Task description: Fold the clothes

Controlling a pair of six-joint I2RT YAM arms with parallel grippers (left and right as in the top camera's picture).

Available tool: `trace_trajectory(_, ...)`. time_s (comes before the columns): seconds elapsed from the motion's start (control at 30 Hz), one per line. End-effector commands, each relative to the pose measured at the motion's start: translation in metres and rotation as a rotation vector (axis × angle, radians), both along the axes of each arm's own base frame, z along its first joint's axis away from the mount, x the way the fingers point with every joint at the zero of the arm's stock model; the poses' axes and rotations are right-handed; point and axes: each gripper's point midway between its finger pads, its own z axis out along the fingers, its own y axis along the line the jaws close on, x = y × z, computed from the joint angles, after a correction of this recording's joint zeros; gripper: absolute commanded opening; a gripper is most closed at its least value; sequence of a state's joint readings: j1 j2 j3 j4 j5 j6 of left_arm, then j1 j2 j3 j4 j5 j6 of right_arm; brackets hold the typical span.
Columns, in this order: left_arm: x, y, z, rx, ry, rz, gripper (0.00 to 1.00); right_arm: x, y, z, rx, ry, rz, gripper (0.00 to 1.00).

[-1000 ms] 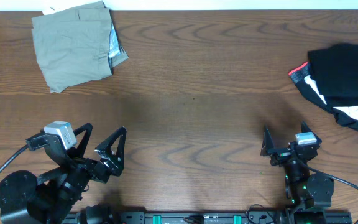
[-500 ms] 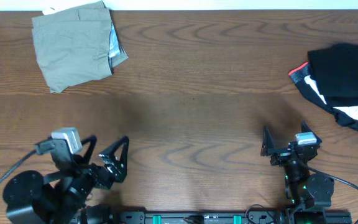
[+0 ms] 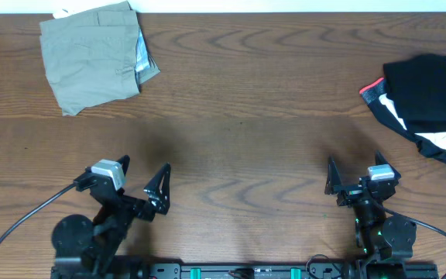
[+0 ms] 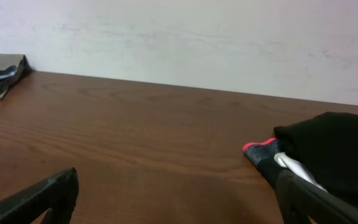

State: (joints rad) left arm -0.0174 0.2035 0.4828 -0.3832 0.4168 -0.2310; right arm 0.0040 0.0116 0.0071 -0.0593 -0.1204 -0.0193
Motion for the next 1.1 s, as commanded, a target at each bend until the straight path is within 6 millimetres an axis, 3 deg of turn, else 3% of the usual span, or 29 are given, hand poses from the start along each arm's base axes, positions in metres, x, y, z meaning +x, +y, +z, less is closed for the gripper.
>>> trace_trajectory(0.0,0.012,0.014,-0.024,0.028,-0.025,0.085,0.98,0.000,0.001,0.000,-0.015,-0.002,0.007,0.99)
trace_trajectory(0.17,0.029,0.029,-0.059,0.044,-0.031,0.174,0.98,0.000,0.001,-0.001,-0.015,-0.002,0.007,0.99)
trace_trajectory(0.37,0.030,0.043,-0.091,0.059,-0.029,0.259,0.98,0.000,0.001,0.000,-0.015,-0.002,0.007,0.99)
trace_trajectory(0.77,0.031,0.068,-0.111,0.067,-0.015,0.370,0.98,0.000,0.001,0.000,-0.015,-0.002,0.007,0.99)
trace_trajectory(1.07,0.034,0.071,-0.108,0.071,-0.048,0.381,0.98,0.000,0.001,0.000,-0.015,-0.002,0.007,0.99)
